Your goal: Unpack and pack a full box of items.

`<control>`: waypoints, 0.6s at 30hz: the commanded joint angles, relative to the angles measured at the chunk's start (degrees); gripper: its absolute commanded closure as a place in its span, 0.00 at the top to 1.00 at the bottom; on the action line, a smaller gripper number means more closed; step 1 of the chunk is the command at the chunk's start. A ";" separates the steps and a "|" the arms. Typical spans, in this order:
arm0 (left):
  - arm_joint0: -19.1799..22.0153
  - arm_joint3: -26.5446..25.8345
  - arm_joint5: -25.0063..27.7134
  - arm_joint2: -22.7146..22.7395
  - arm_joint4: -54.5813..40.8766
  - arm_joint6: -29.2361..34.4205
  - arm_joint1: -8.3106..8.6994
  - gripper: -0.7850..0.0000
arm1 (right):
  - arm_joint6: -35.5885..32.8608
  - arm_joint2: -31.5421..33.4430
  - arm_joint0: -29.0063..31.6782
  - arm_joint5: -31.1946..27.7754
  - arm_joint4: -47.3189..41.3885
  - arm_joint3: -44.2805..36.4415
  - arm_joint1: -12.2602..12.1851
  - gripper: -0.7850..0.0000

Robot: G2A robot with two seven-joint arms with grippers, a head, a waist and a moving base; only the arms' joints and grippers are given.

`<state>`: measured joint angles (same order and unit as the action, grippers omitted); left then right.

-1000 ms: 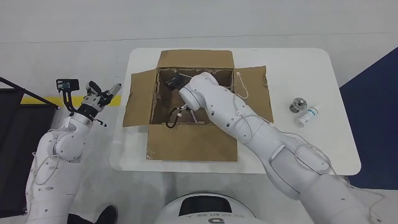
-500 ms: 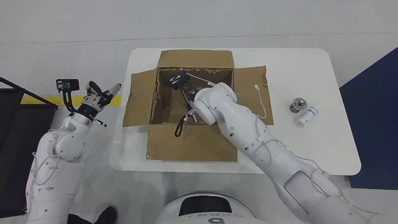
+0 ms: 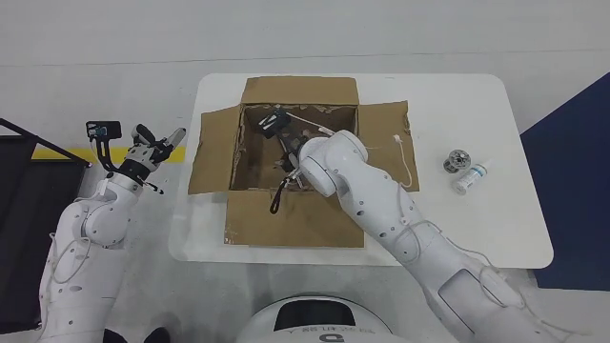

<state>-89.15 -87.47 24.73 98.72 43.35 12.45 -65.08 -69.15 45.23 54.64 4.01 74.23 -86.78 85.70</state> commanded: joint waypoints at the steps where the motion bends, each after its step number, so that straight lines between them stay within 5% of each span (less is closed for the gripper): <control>1: 0.00 0.00 0.00 0.00 0.00 0.00 0.00 1.00 | 0.00 0.00 0.00 0.00 0.00 0.00 0.00 1.00; 13: 0.00 0.00 0.00 0.00 0.00 0.00 0.00 1.00 | 0.32 0.05 0.18 0.03 -0.03 0.25 -0.01 1.00; 18: 0.00 0.00 0.00 0.00 0.00 0.00 0.00 1.00 | 0.94 -1.68 -2.82 -0.97 -2.49 7.45 1.21 0.98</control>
<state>-89.15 -87.47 24.73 98.72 43.35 12.45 -65.08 -68.17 44.16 53.12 2.76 72.38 -81.59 86.47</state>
